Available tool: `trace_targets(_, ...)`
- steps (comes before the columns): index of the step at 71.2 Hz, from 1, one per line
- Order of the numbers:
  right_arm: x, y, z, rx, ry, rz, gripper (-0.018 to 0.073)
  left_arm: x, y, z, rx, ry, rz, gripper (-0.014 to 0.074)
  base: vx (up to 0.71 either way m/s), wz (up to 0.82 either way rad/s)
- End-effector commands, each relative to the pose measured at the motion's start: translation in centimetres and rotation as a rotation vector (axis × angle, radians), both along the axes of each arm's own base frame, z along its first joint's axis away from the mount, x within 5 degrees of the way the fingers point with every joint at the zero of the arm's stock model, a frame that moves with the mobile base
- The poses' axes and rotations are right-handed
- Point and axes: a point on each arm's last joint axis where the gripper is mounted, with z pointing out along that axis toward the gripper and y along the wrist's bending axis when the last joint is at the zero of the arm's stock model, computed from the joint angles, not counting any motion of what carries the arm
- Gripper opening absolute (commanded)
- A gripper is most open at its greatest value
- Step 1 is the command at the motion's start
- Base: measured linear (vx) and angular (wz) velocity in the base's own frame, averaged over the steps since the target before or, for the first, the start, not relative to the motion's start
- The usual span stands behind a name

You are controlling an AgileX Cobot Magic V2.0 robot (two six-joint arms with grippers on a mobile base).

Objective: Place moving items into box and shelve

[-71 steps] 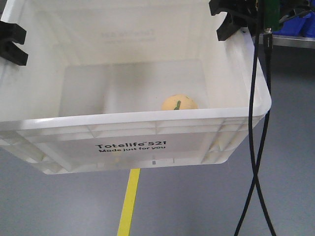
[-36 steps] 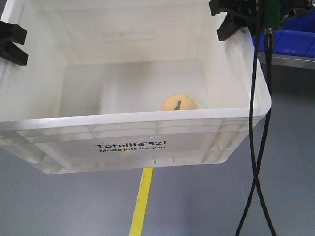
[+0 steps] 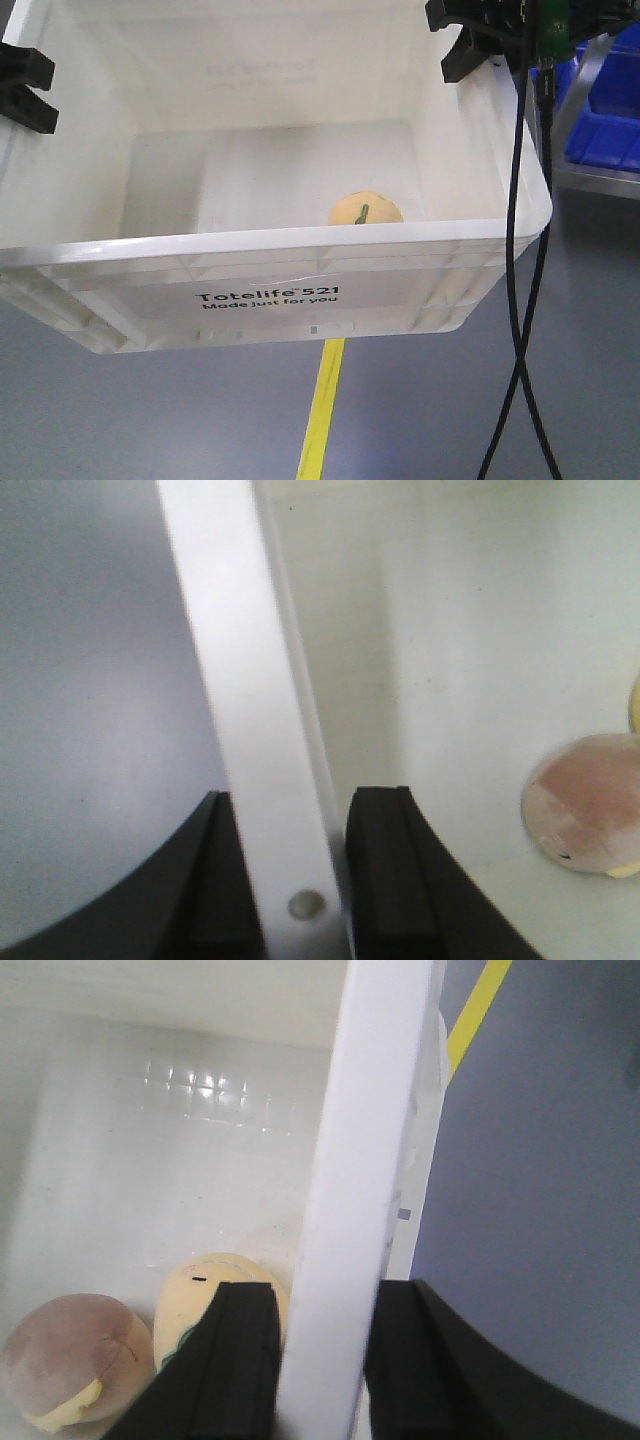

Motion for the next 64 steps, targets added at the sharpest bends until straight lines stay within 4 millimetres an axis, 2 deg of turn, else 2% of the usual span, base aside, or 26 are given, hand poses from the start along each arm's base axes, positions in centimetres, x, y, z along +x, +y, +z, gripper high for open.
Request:
trace_targets(1, -2.18, 0.06, 3.7, 0.103, -0.109, 0.036, -0.0012, -0.81, -0.77, 3.07, -0.087, -0.174, -0.023, -0.0017, 0.53, 0.14)
trace_targets(36, -2.18, 0.04, 3.7, 0.1, -0.109, 0.035, -0.0012, -0.81, -0.77, 3.07, -0.088, -0.174, -0.023, -0.0017, 0.54, 0.1)
trace_targets(64, -2.18, 0.04, 3.7, 0.1, -0.109, 0.035, -0.0012, -0.81, -0.77, 3.07, -0.088, -0.174, -0.023, -0.0017, 0.54, -0.06)
